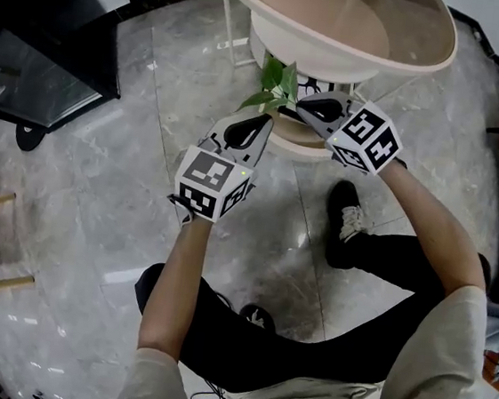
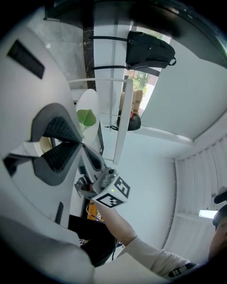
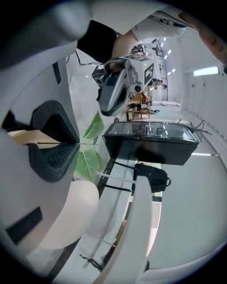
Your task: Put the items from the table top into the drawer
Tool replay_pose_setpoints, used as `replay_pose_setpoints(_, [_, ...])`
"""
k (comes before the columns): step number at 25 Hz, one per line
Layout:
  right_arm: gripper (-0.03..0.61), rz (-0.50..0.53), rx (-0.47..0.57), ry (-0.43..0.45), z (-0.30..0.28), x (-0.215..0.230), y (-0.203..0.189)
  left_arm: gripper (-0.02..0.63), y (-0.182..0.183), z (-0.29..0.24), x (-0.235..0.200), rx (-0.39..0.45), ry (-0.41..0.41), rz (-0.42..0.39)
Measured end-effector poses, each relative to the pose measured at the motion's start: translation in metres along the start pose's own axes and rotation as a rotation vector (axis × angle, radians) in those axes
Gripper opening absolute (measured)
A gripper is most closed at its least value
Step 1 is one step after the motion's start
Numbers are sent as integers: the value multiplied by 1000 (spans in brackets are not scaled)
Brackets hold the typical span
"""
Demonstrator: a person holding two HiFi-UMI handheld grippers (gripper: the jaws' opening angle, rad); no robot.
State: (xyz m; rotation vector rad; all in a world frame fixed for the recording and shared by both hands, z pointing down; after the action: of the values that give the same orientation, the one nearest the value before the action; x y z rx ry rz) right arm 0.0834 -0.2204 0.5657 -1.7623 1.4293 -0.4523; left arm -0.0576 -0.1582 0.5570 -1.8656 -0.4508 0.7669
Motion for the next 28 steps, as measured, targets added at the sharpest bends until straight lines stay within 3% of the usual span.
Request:
replay_pose_setpoints(7, [37, -223, -165, -47, -27, 7, -91, 20, -2, 3, -4, 0, 7, 5])
replay_pose_setpoints(11, [37, -303, -213, -107, -30, 32, -119, 20, -1, 5, -3, 1, 15, -6])
replay_pose_setpoints(19, [38, -344, -398, -143, -38, 41, -151, 20, -8, 8, -5, -11, 28, -1])
replay_pose_setpoints(28, [40, -417, -361, -182, -30, 35, -148, 20, -12, 9, 0, -22, 1, -6])
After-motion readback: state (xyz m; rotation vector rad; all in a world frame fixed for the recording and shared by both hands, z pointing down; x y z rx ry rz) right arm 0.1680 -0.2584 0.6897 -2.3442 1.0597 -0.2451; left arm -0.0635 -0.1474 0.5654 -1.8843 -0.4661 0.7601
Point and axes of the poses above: the fingertips, and each gripper's own axes: z backward along the fingers, x to its right, y out of its top, the point moved 7 cm from there along z, backward along the fingers, and after that the axes turned 9 degrees about z, right-handed, at the moved point
